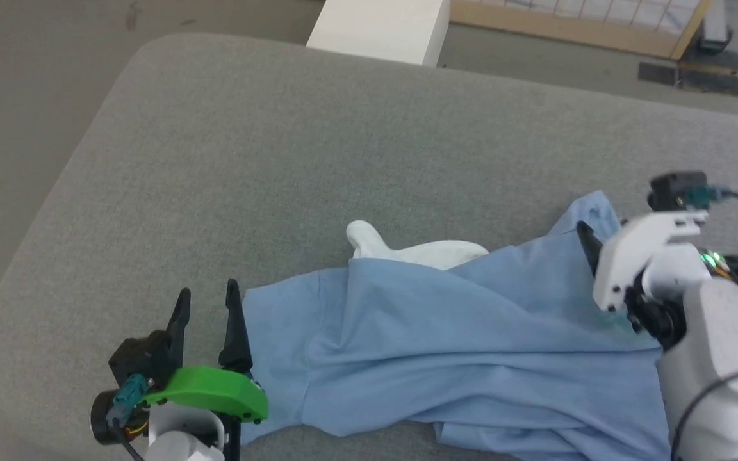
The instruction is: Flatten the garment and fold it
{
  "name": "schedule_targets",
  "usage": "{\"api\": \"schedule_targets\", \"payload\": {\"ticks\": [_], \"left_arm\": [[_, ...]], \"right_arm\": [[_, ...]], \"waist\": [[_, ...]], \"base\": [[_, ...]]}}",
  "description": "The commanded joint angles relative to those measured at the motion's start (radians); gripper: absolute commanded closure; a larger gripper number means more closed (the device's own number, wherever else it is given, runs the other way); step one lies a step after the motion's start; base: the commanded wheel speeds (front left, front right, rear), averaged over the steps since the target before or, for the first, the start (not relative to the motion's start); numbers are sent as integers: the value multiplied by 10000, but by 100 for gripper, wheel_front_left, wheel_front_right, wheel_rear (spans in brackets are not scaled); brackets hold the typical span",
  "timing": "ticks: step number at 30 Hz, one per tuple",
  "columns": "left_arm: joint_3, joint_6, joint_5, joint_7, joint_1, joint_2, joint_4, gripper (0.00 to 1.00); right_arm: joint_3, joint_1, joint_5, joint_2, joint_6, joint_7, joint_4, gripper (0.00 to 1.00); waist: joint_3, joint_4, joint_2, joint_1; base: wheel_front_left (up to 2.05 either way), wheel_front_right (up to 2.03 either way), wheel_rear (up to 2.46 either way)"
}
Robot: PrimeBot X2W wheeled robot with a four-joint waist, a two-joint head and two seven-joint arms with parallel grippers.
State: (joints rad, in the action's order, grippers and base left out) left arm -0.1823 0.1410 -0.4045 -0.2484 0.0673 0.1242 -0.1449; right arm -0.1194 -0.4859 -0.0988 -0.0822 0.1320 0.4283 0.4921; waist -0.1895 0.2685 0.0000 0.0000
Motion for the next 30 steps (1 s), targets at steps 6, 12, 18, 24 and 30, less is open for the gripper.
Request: {"api": "schedule_targets", "payload": {"ticks": [6,12,18,24,30], "left_arm": [[-63,-148,88,-99,400,-179,-217,0],[-98,-196,76,-116,426,-265,-428,0],[-63,-193,101,-122,407,-232,-509,0],[-46,-185,107,-120,329,-147,-498,0],[-99,-202,59,-23,147,-53,-487,0]], "right_arm": [[290,-1122,324,40,-13,1652,1064,39],[246,-1400,721,105,-13,2178,910,100],[-57,-1868,756,162,-13,358,106,100],[-681,-1637,863,-125,-13,-1578,-768,100],[-2375,202,883,-8,-13,-1510,-1197,100]], "waist": [[-601,443,0,0],[-497,480,0,0],[-259,212,0,0],[88,-223,0,0],[398,-746,0,0]], "base": [[0,0,0],[0,0,0],[0,0,0],[0,0,0],[0,0,0]]}}
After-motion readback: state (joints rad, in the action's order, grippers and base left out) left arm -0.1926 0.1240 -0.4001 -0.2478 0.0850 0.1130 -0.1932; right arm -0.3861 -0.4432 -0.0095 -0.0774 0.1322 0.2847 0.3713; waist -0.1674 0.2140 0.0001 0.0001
